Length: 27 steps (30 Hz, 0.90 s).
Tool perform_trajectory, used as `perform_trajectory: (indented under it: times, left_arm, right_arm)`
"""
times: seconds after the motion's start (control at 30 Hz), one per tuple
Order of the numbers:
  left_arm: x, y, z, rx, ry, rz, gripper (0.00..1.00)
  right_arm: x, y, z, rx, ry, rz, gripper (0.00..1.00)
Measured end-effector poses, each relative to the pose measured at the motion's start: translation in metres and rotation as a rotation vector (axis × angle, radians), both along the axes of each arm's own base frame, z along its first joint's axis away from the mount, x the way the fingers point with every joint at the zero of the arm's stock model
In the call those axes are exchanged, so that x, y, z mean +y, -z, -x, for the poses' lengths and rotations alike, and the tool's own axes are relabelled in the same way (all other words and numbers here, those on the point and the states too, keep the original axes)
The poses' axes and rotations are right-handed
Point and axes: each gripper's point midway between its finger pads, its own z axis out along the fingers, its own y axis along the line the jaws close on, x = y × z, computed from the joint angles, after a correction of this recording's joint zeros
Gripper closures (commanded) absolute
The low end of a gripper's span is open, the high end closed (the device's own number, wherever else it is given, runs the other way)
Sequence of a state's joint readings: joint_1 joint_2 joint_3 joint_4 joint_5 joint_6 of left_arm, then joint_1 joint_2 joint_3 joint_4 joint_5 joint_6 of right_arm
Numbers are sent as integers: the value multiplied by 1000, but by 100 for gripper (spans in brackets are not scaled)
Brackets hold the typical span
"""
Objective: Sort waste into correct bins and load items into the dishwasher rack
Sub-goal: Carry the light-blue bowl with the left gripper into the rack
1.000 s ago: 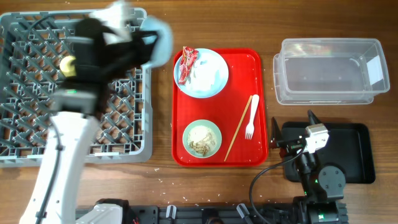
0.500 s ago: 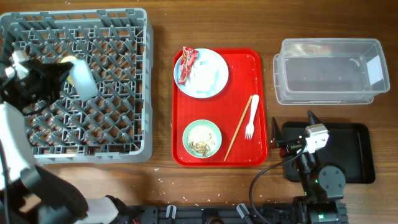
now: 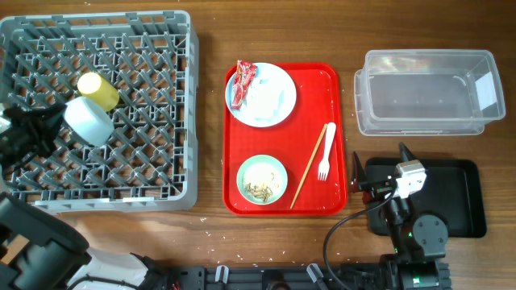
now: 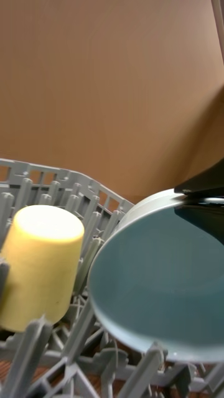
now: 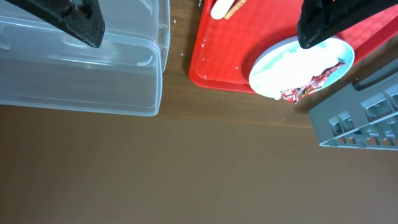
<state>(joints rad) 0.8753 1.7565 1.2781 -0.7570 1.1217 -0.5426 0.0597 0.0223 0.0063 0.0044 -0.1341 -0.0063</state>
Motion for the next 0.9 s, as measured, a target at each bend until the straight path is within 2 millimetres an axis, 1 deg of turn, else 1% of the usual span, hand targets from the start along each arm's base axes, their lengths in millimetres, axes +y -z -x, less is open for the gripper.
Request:
perform_trajectory:
  times: [0.07,0.17,0.37,0.43,0.47,0.53,0.63,0.7,0.8,0.87,0.9]
  left_arm:
    - [6,0,3,-2,-14,-6,74]
    - [15,0,9,-1,-41,-5,72]
    - [34,1,22,6,-101,4,60]
    - [40,1,26,5,-119,2,60]
    - [44,1,29,6,-130,2,64]
    - [50,1,34,8,-150,5,78]
    - [52,3,40,13,-157,6,92]
    - [47,3,39,9,-133,-6,95]
    - [30,4,31,10,-79,-10,96]
    - [12,4,20,-1,-13,-29,96]
    - [-1,3,15,-11,34,-45,96]
  right_arm:
    - [0,0,0,0,0,0,0]
    - [0,0,0,0,0,0,0]
    - [0,0,0,0,0,0,0]
    - [0,0,0,0,0,0,0]
    - [0,0,0,0,0,0,0]
    - [0,0,0,0,0,0,0]
    - [0,0,0,0,0,0,0]
    - [0,0,0,0,0,0,0]
    - [0,0,0,0,0,0,0]
    - [0,0,0,0,0,0,0]
    - [0,0,0,0,0,0,0]
